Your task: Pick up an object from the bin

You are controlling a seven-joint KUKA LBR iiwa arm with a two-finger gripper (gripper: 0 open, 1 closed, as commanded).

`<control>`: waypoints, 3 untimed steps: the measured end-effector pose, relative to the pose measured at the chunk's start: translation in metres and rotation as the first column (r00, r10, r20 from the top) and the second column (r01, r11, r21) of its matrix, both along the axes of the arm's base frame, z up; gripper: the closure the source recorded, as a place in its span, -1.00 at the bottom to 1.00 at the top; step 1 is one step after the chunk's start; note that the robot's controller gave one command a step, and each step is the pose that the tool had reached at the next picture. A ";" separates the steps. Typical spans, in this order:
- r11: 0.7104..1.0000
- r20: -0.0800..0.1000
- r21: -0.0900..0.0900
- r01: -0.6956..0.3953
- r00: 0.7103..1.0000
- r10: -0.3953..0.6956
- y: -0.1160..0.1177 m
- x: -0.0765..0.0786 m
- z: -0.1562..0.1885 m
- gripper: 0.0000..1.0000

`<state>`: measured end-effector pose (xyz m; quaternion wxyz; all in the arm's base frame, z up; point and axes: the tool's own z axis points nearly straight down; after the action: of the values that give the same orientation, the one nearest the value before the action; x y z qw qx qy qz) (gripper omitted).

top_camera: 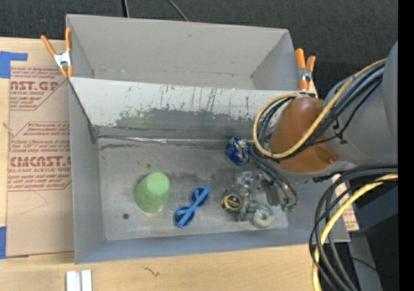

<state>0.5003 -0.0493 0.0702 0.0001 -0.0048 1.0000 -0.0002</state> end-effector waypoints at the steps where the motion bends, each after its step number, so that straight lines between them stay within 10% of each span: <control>1: 0.985 0.005 -0.001 -0.170 0.985 0.170 -0.026 0.025 0.044 1.00; 2: 0.985 0.001 0.000 -0.170 0.985 0.170 -0.025 0.024 0.043 -1.00; 3: 0.882 0.001 0.001 -0.472 0.882 0.472 -0.014 -0.010 -0.001 -1.00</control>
Offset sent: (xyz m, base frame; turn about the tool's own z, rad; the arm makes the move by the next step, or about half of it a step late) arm 0.0240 -0.0261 0.0436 -0.1709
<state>0.4900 -0.0630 0.0696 0.0006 -0.2478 0.9688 0.0002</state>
